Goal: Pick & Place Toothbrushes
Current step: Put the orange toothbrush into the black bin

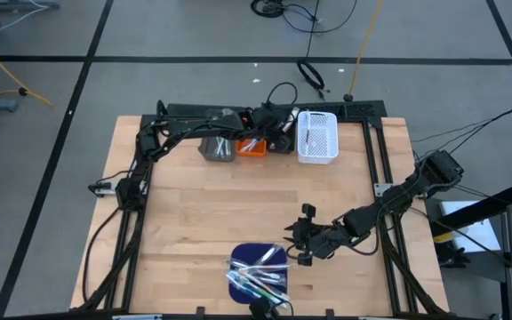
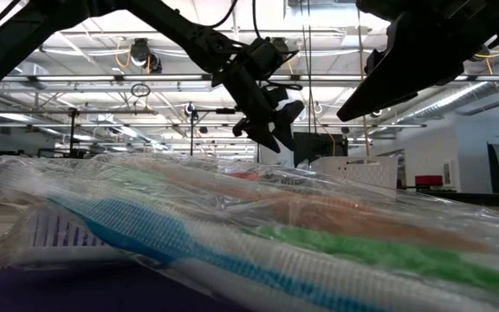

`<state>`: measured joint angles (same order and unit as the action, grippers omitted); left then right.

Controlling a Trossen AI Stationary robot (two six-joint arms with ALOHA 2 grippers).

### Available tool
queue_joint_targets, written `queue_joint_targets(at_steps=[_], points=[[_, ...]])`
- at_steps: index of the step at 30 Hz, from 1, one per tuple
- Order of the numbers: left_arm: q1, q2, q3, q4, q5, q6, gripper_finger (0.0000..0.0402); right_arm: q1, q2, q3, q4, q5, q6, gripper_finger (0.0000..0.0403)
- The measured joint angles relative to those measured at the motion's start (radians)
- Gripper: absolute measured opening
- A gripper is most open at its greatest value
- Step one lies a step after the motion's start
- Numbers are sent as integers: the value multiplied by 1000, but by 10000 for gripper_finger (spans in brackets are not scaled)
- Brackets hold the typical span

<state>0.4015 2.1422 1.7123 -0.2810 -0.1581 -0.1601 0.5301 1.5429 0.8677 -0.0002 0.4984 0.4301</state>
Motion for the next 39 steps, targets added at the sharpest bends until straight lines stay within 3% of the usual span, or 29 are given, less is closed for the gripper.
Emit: queue_joint_targets(at_steps=[8,15,25,32,39], points=[[-12,-34,0,-233,58,6,207,0,0,0,0,2,0,116],[-125,-55,0,-436,106,103,197,0,0,0,3,0,-5,116],[-339,-77,-22,-533,106,96,151,0,0,0,0,-1,-8,116],[-459,-82,-23,-647,71,30,148,0,0,0,-4,-2,-8,116],[-581,-82,-23,-657,48,-57,147,1,0,0,-5,-2,-23,116]])
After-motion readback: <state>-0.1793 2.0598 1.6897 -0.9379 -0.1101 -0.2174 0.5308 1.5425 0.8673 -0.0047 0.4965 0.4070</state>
